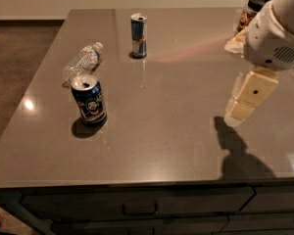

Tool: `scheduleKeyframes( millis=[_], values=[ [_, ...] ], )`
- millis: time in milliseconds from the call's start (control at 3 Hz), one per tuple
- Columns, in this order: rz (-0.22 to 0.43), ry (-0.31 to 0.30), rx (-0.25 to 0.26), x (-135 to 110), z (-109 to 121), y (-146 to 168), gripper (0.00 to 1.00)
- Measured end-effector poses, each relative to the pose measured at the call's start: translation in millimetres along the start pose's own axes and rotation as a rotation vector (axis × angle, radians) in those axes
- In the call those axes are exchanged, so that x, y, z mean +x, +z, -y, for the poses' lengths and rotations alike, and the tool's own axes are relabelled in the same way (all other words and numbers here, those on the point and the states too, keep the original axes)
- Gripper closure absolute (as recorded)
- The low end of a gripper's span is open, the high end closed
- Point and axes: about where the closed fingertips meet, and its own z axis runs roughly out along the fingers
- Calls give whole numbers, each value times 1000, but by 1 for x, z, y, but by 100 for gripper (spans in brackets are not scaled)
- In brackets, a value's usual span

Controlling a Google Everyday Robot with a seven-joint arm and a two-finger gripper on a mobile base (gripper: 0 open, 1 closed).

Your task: Knock pepsi can over

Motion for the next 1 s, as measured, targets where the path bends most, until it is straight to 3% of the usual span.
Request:
scheduleKeyframes(
  millis=[667,1000],
  values=[
    [171,-29,-52,-72,7,37,0],
    [242,-46,-105,-110,0,59,0]
  ],
)
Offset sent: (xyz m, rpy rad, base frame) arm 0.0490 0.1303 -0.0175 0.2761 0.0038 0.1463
